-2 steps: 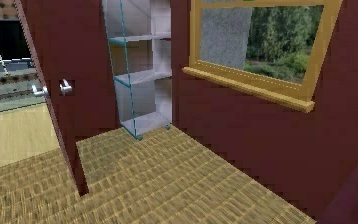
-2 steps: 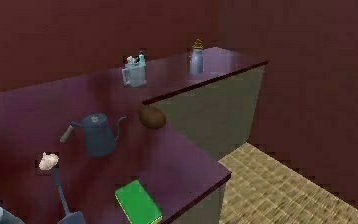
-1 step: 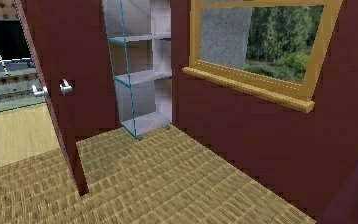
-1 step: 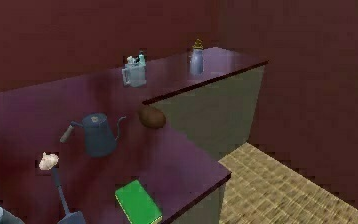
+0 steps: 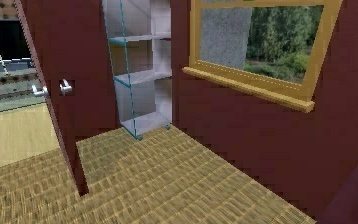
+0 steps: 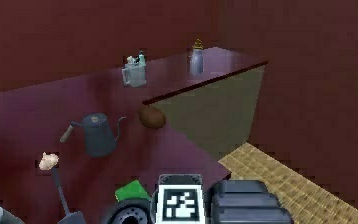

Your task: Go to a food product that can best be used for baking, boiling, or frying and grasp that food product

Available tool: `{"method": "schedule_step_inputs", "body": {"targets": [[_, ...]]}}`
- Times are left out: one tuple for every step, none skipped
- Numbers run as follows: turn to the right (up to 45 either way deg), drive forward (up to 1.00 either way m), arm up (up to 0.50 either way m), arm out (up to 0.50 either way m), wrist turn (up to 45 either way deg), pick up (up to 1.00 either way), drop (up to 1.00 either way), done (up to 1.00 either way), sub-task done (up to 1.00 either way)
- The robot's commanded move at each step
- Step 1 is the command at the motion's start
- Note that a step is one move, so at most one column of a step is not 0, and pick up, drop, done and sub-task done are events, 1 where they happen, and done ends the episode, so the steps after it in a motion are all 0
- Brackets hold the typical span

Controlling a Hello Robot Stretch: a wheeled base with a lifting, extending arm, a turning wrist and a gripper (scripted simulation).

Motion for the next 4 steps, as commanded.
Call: {"method": "schedule_step_inputs", "body": {"targets": [[0.0,0.00,0.00,0.38,0.0,0.00,0.00,0.00,0.00],[0.0,0.00,0.00,0.00,45.0,0.00,0.00,0.00,0.00],[0.0,0.00,0.00,0.00,45.0,0.00,0.00,0.00,0.00],[0.0,0.00,0.00,0.00,45.0,0.00,0.00,0.00,0.00]]}}
